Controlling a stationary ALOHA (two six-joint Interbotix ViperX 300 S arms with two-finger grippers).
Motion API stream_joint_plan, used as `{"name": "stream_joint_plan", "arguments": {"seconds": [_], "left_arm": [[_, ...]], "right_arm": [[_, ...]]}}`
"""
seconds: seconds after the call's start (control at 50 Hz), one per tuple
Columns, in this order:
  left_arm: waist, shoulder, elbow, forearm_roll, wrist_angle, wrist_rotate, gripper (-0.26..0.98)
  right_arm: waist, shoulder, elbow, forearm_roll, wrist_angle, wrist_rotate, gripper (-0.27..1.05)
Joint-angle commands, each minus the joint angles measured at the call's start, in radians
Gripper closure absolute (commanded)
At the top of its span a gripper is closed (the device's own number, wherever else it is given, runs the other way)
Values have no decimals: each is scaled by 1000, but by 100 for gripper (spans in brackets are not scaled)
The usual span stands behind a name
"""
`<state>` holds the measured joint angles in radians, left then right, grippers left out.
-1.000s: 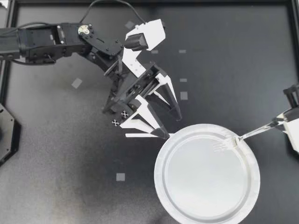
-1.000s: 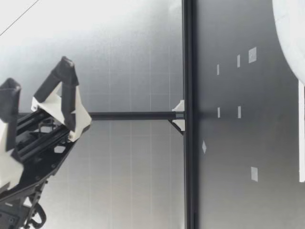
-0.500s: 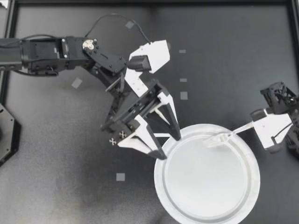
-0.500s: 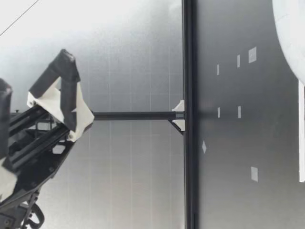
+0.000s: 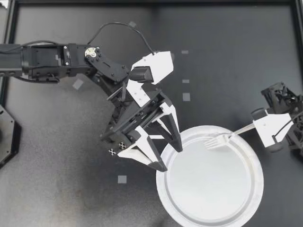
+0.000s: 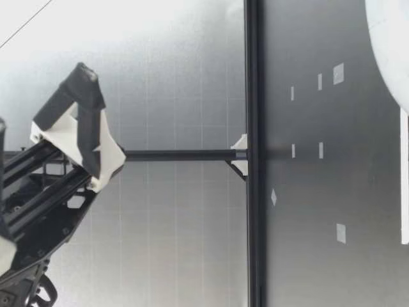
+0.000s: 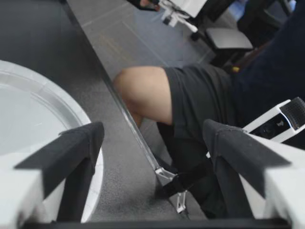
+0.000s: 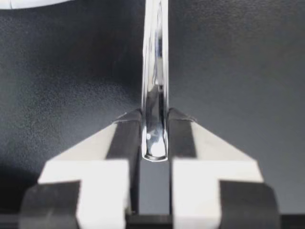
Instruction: Pick up the fork and place it on the plate.
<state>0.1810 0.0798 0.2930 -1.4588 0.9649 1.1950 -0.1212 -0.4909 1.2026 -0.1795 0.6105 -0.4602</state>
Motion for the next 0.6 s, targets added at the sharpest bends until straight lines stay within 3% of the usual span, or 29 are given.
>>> {"name": "stream_joint_plan", "arguments": {"seconds": [0.0, 0.42, 0.58], "left_arm": [[2, -20, -8, -3, 3, 2, -4], [2, -25, 12, -3, 3, 5, -4], [0, -25, 25, -3, 3, 34, -4]], "right_arm": [[-6, 18, -18, 3, -21, 0, 68], [-6, 80, -31, 11, -55, 3, 42], [-6, 74, -31, 14, -55, 6, 40]]}}
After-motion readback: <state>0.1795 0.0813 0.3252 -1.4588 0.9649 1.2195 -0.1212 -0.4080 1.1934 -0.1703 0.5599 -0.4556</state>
